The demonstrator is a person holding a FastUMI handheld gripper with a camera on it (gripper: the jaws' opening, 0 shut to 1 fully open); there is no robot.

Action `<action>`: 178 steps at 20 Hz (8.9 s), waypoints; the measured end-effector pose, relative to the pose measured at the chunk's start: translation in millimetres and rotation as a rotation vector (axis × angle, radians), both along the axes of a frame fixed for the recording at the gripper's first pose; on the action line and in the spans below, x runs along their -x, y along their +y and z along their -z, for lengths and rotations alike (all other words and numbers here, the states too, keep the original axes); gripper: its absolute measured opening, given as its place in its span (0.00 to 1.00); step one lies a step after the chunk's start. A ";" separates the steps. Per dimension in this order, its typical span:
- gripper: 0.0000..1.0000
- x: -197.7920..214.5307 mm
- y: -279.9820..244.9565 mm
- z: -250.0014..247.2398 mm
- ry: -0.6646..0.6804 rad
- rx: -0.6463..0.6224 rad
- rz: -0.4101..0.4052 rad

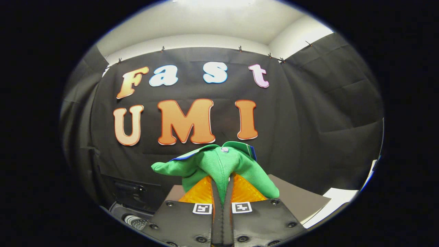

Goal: Put the clothes into the washing machine and then close the washing machine lid.

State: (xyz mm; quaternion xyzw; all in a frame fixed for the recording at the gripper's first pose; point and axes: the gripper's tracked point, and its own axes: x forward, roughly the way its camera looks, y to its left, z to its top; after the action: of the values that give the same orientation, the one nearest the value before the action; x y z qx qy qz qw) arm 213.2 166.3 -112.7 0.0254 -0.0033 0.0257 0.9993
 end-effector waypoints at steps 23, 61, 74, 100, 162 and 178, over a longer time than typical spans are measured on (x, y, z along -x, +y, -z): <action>0.08 48.7 337.8 15.8 -0.024 -0.069 -0.442; 0.08 42.6 386.0 461.7 1.083 0.041 -0.358; 0.99 36.4 380.4 435.4 1.032 0.079 -0.351; 0.98 -199.4 375.8 164.8 0.500 0.017 -0.311; 0.99 15.4 287.7 104.6 0.343 -0.010 -0.492; 0.98 93.4 -52.2 -84.2 0.011 -0.024 -0.309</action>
State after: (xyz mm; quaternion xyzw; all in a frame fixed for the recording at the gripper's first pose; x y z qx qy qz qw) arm 119.7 114.1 -28.6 0.0378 0.0058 0.1789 0.9831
